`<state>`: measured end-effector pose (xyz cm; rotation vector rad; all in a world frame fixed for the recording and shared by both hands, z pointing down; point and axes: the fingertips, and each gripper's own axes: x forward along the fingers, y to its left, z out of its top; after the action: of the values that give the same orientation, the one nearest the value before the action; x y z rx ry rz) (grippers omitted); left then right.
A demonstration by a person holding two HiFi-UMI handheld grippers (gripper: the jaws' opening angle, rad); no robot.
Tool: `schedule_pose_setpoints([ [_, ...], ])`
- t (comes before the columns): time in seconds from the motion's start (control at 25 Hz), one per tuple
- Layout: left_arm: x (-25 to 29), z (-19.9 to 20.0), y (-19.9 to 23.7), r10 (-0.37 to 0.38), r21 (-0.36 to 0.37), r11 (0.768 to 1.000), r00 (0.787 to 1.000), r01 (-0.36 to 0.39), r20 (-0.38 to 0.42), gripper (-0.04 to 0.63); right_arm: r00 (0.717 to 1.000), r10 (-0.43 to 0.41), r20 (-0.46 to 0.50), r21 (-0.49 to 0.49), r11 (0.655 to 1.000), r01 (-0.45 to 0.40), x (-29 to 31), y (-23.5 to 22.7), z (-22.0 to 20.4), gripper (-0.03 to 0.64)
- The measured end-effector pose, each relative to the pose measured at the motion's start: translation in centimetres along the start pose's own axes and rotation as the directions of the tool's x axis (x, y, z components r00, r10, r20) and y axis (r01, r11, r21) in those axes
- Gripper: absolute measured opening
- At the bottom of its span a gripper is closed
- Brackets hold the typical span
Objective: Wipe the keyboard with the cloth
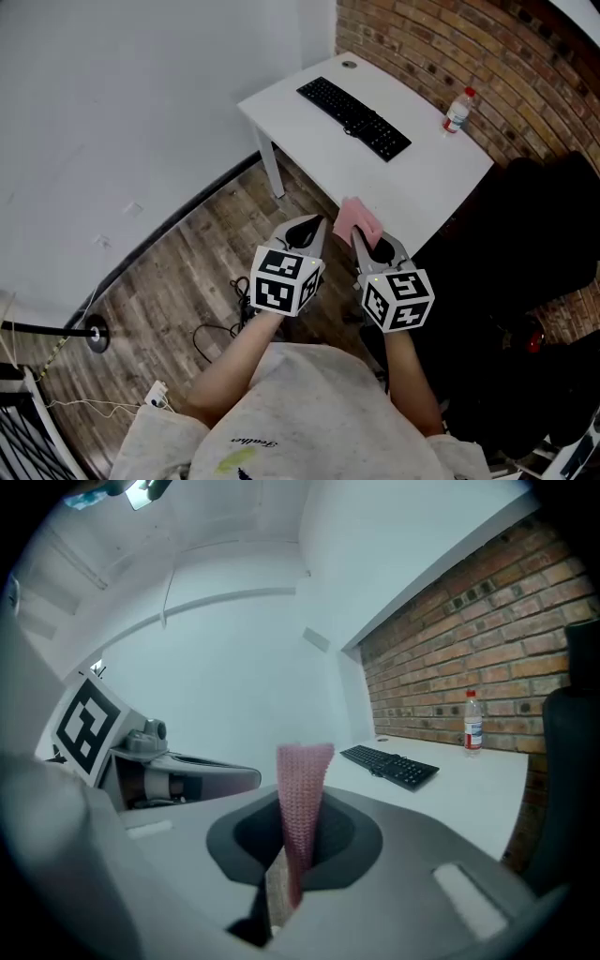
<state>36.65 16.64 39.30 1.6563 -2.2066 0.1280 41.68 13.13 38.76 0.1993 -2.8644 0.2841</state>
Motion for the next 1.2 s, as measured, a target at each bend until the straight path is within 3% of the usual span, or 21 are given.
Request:
schedule_pose_setpoints([
  [0.4,2.9,1.5,5.1,-0.036,-0.005,0.999,0.999,0.036,0.017,-0.002,0.999,-0.038,-0.012,-0.004,0.999,0.038,5.5,-0.7,0.8,0.021],
  [1.2,7.7,5.4,27.1,-0.103,-0.079,0.992,0.995,0.103,0.002,-0.002,0.990,-0.115,-0.082,-0.004,0.993,0.115,27.1,3.5,5.3,0.021],
])
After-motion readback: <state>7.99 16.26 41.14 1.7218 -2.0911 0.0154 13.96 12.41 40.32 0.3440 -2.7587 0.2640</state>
